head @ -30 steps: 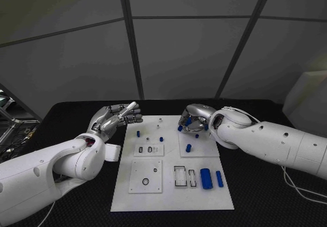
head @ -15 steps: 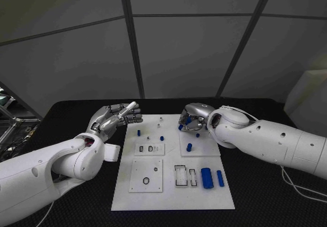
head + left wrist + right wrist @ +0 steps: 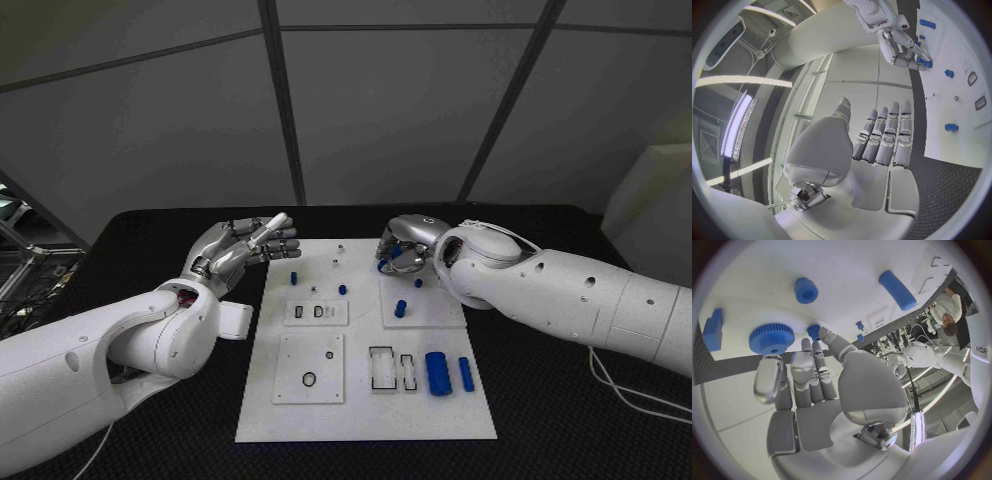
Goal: Assemble the parts on the task board
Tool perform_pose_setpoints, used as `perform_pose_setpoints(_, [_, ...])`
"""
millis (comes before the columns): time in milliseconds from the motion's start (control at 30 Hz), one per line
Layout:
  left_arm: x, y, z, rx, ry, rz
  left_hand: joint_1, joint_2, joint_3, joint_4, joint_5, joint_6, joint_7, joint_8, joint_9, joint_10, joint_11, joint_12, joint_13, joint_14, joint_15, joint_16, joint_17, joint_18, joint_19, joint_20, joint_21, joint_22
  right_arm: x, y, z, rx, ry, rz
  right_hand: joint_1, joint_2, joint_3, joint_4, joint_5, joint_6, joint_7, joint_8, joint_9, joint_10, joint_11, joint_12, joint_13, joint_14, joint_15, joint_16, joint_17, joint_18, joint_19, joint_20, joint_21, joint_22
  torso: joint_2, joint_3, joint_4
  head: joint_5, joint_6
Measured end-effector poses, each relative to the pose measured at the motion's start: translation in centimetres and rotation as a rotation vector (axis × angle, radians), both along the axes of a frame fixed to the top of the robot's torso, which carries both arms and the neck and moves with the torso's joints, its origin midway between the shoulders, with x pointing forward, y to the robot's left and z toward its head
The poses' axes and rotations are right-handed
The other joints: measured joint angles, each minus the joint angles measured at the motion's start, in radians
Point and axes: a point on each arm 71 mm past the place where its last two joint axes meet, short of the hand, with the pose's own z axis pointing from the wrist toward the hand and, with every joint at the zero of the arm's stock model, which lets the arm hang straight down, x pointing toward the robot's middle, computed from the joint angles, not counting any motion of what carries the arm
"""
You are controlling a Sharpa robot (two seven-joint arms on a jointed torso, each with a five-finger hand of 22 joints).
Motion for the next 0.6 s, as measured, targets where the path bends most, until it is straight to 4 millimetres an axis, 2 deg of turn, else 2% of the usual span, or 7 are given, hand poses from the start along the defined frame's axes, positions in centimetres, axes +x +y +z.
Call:
perform_pose_setpoints(333, [0.02,0.14,-0.01,0.002,0.003,0.0,0.0,0.0,0.002,-0.002,0.0,0.0,0.0,0.0,0.0,0.0,0.0,-0.005,0.0,0.0,0.0,0.0,0.0,0.0,0.0,0.0,0.0,0.0,0.1,0.02,-0.19,-0.024,0.024,-0.007,0.004,0.004,0.009,0.001,0.0,0.0,0.0,0.0,0.0,0.014,0.0,0.0,0.001,0.0,0.0,0.022,0.019,0.0,0.009,-0.002,0.011,0.025,0.001,-0.0007,0.0031,-0.001,-0.007])
perform_pose_setpoints(367, [0.02,0.16,-0.01,0.002,0.003,0.0,0.0,0.0,0.002,-0.002,0.0,0.0,0.0,0.0,0.0,0.0,0.0,-0.005,0.0,0.0,0.0,0.0,0.0,0.0,0.0,0.0,0.0,0.0,0.12,0.0,-0.21,-0.028,0.027,-0.009,0.004,0.004,0.011,-0.001,0.0,0.0,0.0,0.0,0.0,0.014,0.0,0.0,0.001,0.0,0.0,0.023,0.022,-0.002,0.011,-0.004,0.015,0.028,0.001,-0.001,0.0035,-0.002,-0.007])
perform_pose_setpoints(400, [0.01,0.17,-0.01,0.002,0.003,0.0,0.0,0.0,0.002,-0.002,0.0,0.0,0.0,0.0,0.0,0.0,0.0,-0.005,0.0,0.0,0.0,0.0,0.0,0.0,0.0,0.0,0.0,0.0,0.13,-0.01,-0.22,-0.031,0.029,-0.01,0.001,0.007,0.015,0.001,0.0,0.0,0.0,0.0,0.0,0.018,-0.004,0.0,0.002,0.0,0.0,0.03,0.027,-0.016,0.017,-0.005,0.021,0.035,0.001,-0.0012,0.0035,-0.002,-0.007])
perform_pose_setpoints(600, [0.01,0.25,0.0,0.003,0.004,0.0,0.0,0.0,0.002,-0.002,0.0,0.0,0.0,0.0,0.0,0.0,0.0,-0.005,0.0,0.0,0.0,0.0,0.0,0.0,0.0,0.0,0.0,0.0,0.22,0.14,-0.15,-0.043,0.036,-0.014,0.007,0.023,0.032,0.001,0.0,0.02,-0.013,0.001,0.004,0.051,-0.012,-0.001,0.005,-0.001,-0.001,0.057,0.053,-0.015,0.033,-0.008,0.042,0.072,0.001,-0.0015,0.0054,-0.003,-0.01])
